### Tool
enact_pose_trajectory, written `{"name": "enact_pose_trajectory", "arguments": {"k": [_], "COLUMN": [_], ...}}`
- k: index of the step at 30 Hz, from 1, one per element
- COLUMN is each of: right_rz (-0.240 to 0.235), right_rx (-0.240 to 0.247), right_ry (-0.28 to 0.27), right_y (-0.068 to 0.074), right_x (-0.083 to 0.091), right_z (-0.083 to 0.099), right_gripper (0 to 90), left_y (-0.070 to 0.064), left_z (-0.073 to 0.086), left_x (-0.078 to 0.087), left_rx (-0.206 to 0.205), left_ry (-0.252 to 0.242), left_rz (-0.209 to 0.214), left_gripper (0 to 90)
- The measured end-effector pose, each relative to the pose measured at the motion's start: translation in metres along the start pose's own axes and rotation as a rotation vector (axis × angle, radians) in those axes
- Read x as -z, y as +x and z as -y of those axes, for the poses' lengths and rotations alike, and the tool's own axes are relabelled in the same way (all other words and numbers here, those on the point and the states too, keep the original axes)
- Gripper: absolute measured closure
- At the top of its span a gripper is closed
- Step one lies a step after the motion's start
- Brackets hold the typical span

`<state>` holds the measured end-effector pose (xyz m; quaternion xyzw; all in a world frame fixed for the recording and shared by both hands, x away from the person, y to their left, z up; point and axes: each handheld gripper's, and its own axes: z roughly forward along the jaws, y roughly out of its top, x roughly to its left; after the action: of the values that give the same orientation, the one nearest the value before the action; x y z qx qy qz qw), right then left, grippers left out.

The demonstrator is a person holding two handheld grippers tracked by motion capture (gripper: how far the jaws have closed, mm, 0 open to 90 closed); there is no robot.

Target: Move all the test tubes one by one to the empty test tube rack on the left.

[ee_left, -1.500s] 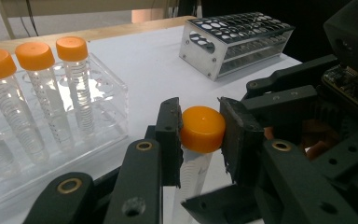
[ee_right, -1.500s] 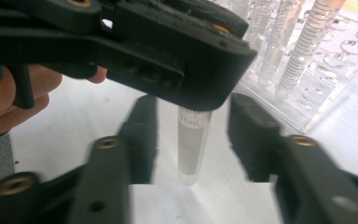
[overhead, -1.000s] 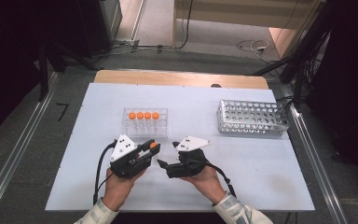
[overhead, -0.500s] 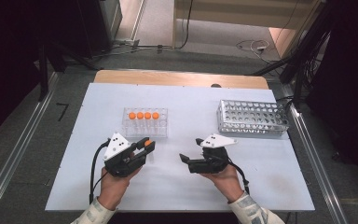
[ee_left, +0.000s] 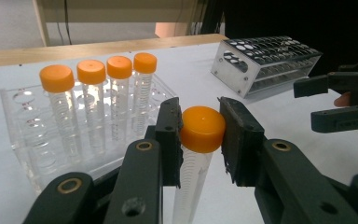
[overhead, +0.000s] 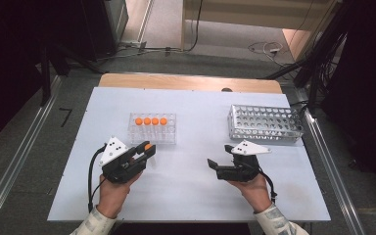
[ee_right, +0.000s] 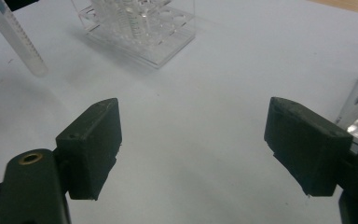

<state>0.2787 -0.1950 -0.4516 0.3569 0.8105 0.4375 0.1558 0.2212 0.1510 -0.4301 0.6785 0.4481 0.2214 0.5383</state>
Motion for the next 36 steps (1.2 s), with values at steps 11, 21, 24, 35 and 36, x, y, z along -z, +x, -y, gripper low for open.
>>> {"name": "enact_pose_trajectory", "arguments": {"k": [11, 21, 24, 35, 36], "right_rz": [0.049, 0.075, 0.083, 0.105, 0.108], "right_rx": [-0.038, -0.059, -0.068, -0.088, -0.091], "right_ry": [-0.005, -0.008, -0.008, -0.013, -0.013], "right_y": [-0.021, -0.032, -0.035, -0.044, -0.045], "right_x": [0.016, 0.026, 0.028, 0.037, 0.039], "right_z": [0.01, 0.017, 0.019, 0.025, 0.026], "right_gripper": [17.7, 18.0, 18.0, 18.0, 18.0], "left_y": [0.009, 0.018, 0.022, 0.033, 0.034], "left_z": [-0.003, -0.009, -0.01, -0.017, -0.018], "left_x": [0.006, 0.012, 0.013, 0.02, 0.021], "left_rx": [0.021, 0.038, 0.045, 0.061, 0.063], "left_ry": [-0.019, -0.04, -0.044, -0.062, -0.063], "left_rz": [-0.023, -0.042, -0.049, -0.073, -0.076], "left_gripper": [69.6, 69.7, 69.7, 69.6, 69.6]}}
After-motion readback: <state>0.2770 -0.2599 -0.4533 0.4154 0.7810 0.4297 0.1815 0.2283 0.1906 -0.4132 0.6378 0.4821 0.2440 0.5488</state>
